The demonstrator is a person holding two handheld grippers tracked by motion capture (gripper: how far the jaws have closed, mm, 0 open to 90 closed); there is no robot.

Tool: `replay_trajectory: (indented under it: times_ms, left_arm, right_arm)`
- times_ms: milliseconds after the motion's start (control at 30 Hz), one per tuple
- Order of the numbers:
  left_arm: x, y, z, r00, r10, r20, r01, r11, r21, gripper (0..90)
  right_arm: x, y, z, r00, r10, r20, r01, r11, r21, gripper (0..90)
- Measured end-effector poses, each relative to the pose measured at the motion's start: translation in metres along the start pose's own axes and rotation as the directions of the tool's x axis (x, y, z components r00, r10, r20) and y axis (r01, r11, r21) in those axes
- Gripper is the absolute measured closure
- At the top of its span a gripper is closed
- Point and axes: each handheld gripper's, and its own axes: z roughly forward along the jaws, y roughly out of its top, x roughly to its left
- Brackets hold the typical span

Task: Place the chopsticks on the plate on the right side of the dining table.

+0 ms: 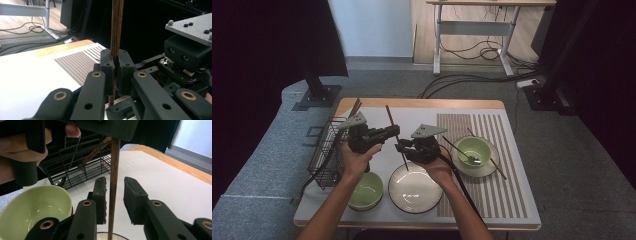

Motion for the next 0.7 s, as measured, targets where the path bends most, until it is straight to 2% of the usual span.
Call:
replay_trajectory:
  times_ms: [167, 233, 300, 700]
  left_arm:
    - [0.0000, -0.0002, 0.0004, 1.0000, -0.002, 0.005, 0.002, 1.0000, 0.003, 84.7]
    - [-0.0004, -0.0006, 0.0010, 1.0000, -0.003, 0.005, 0.003, 1.0000, 0.004, 84.6]
    - [-0.0006, -0.0010, 0.0013, 1.0000, -0.003, 0.007, 0.003, 1.0000, 0.004, 84.5]
    - [-0.0004, -0.0017, 0.0024, 1.0000, 0.000, 0.007, 0.000, 0.9999, 0.013, 84.5]
  right_arm:
    - [0.0015, 0.0003, 0.0020, 0.9999, -0.008, -0.011, 0.008, 1.000, -0.006, 79.5]
    - [0.0019, 0.0007, 0.0013, 0.9999, -0.012, 0.009, 0.012, 1.000, -0.020, 81.6]
    - [0.0014, 0.0013, 0.0010, 1.0000, -0.002, 0.005, 0.002, 0.999, -0.035, 82.8]
    - [0.0023, 0.0009, 0.0021, 0.9999, -0.002, 0.012, 0.002, 1.000, -0.027, 84.3]
